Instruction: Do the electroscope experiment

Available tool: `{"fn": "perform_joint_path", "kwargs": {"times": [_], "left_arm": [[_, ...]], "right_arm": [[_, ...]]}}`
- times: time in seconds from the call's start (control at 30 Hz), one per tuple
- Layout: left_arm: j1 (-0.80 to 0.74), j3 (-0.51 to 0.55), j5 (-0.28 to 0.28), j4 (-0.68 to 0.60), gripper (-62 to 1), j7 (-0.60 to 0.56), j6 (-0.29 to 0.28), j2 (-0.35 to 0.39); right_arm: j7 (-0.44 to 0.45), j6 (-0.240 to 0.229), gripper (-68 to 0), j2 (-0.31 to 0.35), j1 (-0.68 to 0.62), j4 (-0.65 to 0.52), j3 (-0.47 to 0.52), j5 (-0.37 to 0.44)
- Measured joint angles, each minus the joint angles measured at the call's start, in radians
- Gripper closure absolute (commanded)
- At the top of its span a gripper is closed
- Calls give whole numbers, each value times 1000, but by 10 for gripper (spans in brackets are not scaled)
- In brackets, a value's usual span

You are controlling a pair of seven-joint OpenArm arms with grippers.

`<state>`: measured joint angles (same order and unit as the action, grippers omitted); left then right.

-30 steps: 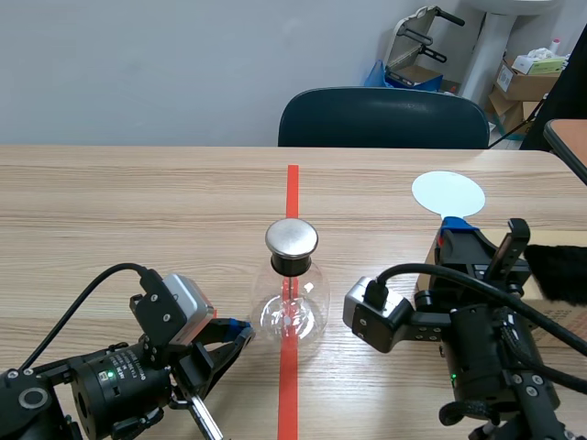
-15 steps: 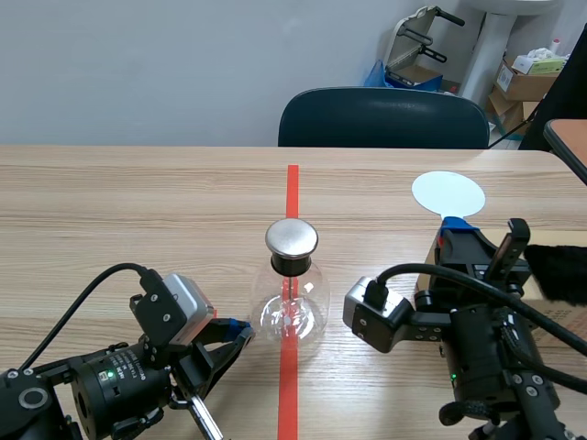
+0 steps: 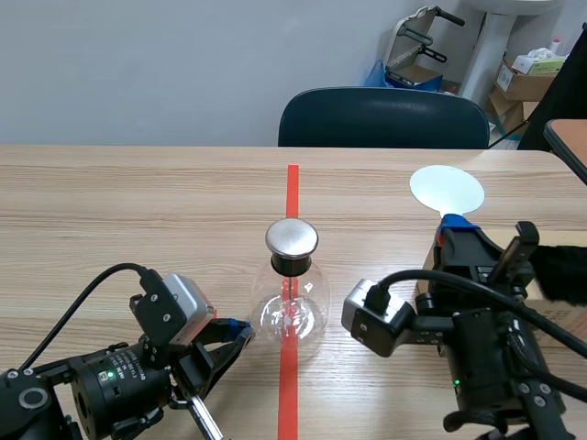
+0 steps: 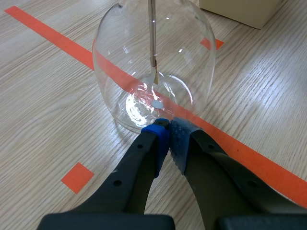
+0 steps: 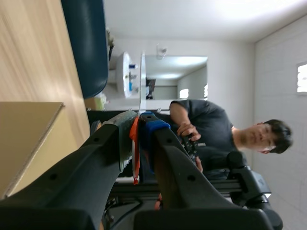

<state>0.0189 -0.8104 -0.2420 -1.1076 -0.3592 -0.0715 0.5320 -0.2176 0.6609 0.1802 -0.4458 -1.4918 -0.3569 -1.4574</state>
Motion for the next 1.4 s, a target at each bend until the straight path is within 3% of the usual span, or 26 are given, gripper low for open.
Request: {"fn": "perform_joint_path", "kwargs": {"times": [0.07,0.13,0.23,0.3,0.67,0.73,0.9,1.03,1.2,1.33,1.4], "left_arm": [[0,0,0,0,-42,0,0,0],[0,0,0,0,-105,2,0,1],[0,0,3,0,-228,4,-1,11],[0,0,3,-2,-273,5,-4,24],[-40,0,-14,-129,-275,6,-29,145],[-68,0,-45,-179,-275,-2,-30,178],[-138,0,-109,-291,-354,-45,-28,267],[-180,0,-155,-377,-400,-57,-27,340],[-210,0,-230,-472,-408,-57,-27,422],[-222,0,-243,-536,-442,-56,0,479],[-224,0,-276,-567,-442,-56,0,507]], "right_arm": [[35,43,-11,0,-33,-21,24,8],[74,70,-11,0,-64,-40,57,19],[154,67,-11,0,-97,-47,109,64],[198,64,-11,0,-119,-47,143,101],[490,61,-11,-58,-159,-46,353,282],[531,62,-11,-74,-159,-38,380,288],[628,61,-11,-120,-159,24,435,288],[649,61,-11,-140,-158,72,447,287],[658,61,-11,-139,-128,132,447,263],[658,61,-11,-142,-108,161,447,242],[655,61,-11,-142,-100,177,447,227]]}}
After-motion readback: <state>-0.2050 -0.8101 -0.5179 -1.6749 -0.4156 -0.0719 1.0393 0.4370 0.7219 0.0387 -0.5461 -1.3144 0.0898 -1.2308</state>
